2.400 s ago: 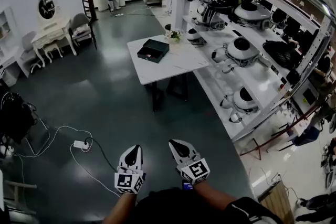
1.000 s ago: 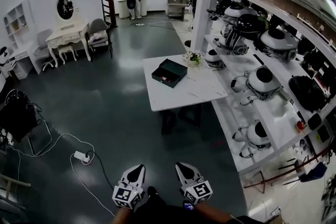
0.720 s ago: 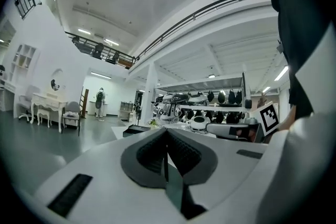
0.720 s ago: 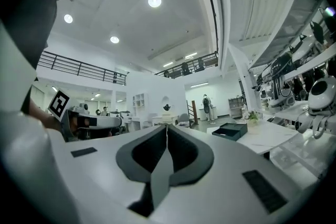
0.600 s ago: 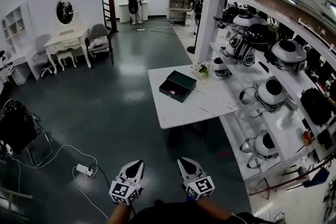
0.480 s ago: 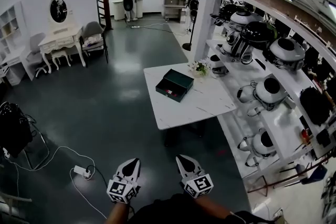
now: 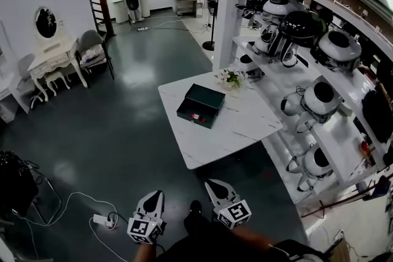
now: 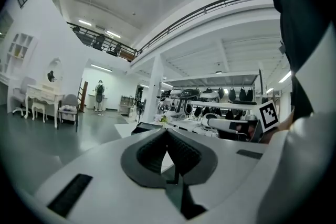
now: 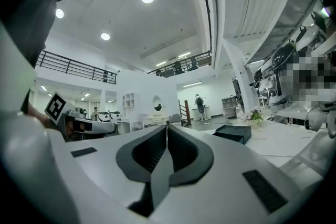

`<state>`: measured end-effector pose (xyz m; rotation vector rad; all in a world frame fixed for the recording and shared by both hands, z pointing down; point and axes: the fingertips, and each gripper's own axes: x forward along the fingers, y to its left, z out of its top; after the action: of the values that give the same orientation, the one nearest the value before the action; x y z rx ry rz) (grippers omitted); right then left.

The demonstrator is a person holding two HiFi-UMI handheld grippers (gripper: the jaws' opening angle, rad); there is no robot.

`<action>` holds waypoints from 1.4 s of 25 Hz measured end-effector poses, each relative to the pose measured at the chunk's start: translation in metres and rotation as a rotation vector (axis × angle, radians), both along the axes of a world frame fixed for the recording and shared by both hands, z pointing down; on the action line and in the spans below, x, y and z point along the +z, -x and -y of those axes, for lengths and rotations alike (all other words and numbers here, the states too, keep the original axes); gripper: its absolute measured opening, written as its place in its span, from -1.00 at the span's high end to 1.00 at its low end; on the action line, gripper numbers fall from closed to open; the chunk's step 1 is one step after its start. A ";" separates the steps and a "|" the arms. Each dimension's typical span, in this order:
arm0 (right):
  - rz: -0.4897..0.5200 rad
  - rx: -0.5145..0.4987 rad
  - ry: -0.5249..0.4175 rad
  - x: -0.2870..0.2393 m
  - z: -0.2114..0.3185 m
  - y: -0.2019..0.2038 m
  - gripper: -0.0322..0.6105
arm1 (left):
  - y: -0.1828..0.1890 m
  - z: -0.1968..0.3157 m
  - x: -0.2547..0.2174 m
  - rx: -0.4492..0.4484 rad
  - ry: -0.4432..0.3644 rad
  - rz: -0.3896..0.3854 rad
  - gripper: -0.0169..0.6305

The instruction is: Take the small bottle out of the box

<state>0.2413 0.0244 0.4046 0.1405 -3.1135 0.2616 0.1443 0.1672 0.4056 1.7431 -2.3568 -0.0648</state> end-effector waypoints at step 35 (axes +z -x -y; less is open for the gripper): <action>-0.093 0.443 0.096 0.025 0.240 0.286 0.79 | 0.347 0.332 0.025 0.563 0.031 -0.051 0.90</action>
<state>-0.0448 -0.2154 0.4293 0.8157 -2.9323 0.3935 -0.2025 -0.1650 0.4309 2.2815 -1.7409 0.0150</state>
